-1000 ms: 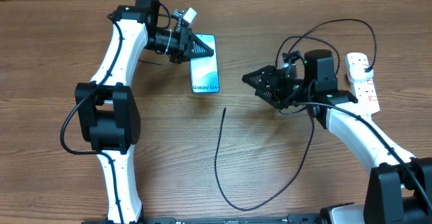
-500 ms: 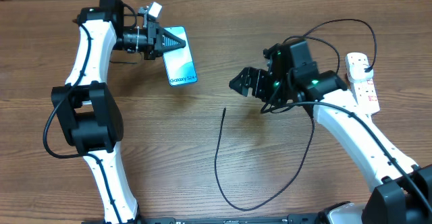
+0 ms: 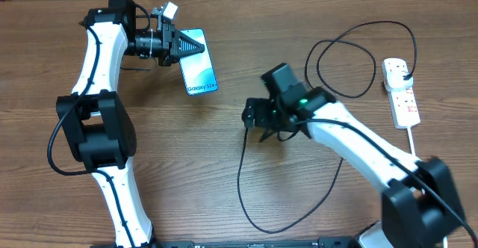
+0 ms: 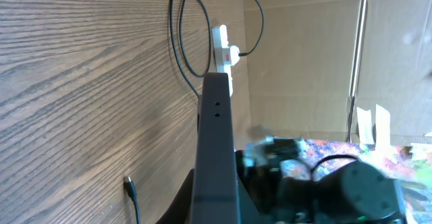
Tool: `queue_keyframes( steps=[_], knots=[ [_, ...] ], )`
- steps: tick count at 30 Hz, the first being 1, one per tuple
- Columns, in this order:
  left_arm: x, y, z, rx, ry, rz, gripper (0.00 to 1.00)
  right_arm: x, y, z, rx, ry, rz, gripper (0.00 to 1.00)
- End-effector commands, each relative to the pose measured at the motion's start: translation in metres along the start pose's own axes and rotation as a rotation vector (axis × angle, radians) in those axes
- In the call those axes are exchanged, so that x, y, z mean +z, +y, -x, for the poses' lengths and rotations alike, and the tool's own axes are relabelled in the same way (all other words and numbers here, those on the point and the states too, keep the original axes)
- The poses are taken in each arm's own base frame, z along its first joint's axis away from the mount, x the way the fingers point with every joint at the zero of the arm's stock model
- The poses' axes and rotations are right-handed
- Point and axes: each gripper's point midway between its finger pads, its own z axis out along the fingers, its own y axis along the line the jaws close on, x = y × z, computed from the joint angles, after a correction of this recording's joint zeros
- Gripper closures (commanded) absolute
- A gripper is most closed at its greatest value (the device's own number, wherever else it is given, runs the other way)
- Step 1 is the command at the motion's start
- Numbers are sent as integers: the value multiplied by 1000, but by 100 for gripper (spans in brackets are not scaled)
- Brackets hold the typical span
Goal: Plug charger to phone and switch on socket
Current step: 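Move the right gripper down over the black cable's USB-C plug, then lower the right gripper and close it on the USB-C plug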
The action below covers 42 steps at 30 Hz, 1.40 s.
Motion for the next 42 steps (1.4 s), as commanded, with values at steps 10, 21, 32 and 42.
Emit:
queue_keyframes(
  steps=[10, 21, 32, 42],
  knots=[
    [-17, -30, 6, 87, -45, -42, 96, 45, -1, -2, 7, 5, -77, 9],
    [-17, -30, 6, 86, -45, -42, 96, 63, -9, -3, 28, 19, -110, 9],
    [-17, -30, 6, 85, -45, -43, 96, 68, -10, -3, 37, 23, -116, 24],
    [-17, -31, 6, 83, -44, -46, 96, 67, -18, -1, 65, 12, -163, 29]
  ],
)
